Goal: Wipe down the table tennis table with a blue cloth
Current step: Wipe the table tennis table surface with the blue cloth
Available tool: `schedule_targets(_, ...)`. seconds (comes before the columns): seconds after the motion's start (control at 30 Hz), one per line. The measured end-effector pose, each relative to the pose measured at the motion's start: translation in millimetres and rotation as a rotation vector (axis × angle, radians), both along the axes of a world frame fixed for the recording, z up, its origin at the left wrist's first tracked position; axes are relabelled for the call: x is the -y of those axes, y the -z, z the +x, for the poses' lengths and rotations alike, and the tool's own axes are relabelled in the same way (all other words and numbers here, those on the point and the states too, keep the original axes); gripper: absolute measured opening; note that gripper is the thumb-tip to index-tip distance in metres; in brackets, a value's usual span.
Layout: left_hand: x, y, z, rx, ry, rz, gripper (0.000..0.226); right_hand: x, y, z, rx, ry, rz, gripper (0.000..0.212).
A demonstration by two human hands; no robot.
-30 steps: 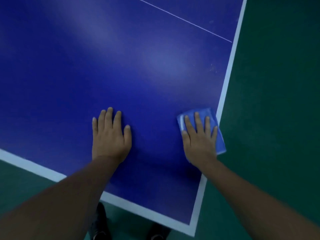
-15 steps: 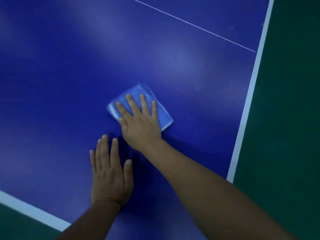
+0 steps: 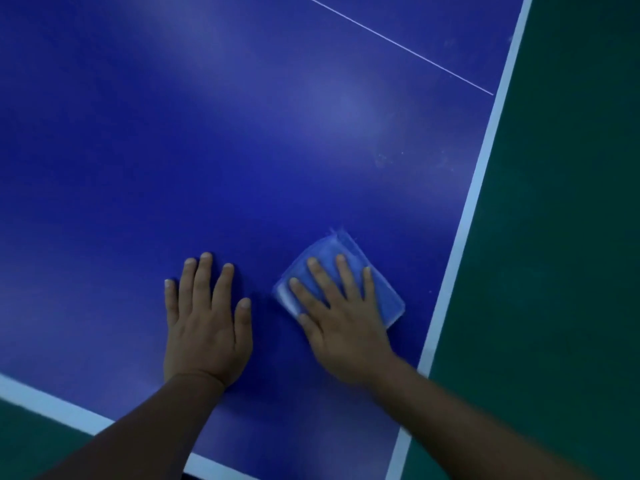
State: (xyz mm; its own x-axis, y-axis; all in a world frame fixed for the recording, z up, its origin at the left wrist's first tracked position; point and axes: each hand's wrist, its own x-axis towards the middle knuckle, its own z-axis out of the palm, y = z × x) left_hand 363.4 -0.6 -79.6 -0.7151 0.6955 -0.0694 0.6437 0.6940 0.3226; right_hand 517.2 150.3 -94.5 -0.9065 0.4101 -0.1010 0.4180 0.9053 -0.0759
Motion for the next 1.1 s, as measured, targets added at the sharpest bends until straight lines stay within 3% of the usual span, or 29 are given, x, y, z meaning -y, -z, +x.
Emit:
schedule_targets(0.07,-1,1,0,-0.008,-0.003,0.003,0.065,-55,-3,13,0.025,0.04,0.04,0.055)
schedule_targets(0.17,-2,0,1,-0.004,-0.005,0.006,0.065,-143,-11,15,0.072,0.425,0.058,0.063)
schedule_targets(0.23,-2,0,1,-0.008,-0.007,0.012,0.065,-148,-15,13,0.02,0.527,-0.015,0.064)
schedule_targets(0.3,-1,0,2,-0.011,-0.008,0.015,0.065,-106,-9,27,0.013,0.413,0.037,0.06)
schedule_targets(0.4,0,2,1,-0.02,-0.01,0.023,0.065,-15,-2,98,0.03,-0.043,0.009,0.053)
schedule_targets(0.5,0,3,2,-0.023,-0.013,0.03,0.064,-31,-5,122,0.046,-0.278,-0.055,0.051)
schedule_targets(0.57,-1,3,2,-0.025,-0.014,0.028,0.065,-80,-8,89,0.013,-0.136,0.015,0.053)
schedule_targets(0.67,-1,1,2,-0.014,-0.016,0.027,0.066,-146,-16,39,0.042,0.322,0.004,0.058)
schedule_targets(0.73,-1,0,2,-0.012,-0.013,0.029,0.067,-135,-13,29,0.038,0.452,0.001,0.06)
schedule_targets(0.8,-1,0,2,-0.005,-0.011,0.024,0.067,-81,-6,45,0.037,0.336,0.036,0.058)
schedule_targets(0.9,0,1,2,-0.008,-0.009,0.015,0.067,5,-2,100,-0.002,-0.124,-0.038,0.053)
schedule_targets(0.97,0,2,2,-0.005,-0.005,0.007,0.067,-9,-4,110,0.002,-0.293,-0.045,0.051)
schedule_targets(1.0,0,1,1,-0.003,-0.004,-0.001,0.067,-28,-5,103,-0.012,-0.25,-0.021,0.051)
schedule_targets(1.1,0,1,2,0.006,0.003,-0.011,0.067,-82,-12,60,-0.018,0.176,-0.002,0.055)
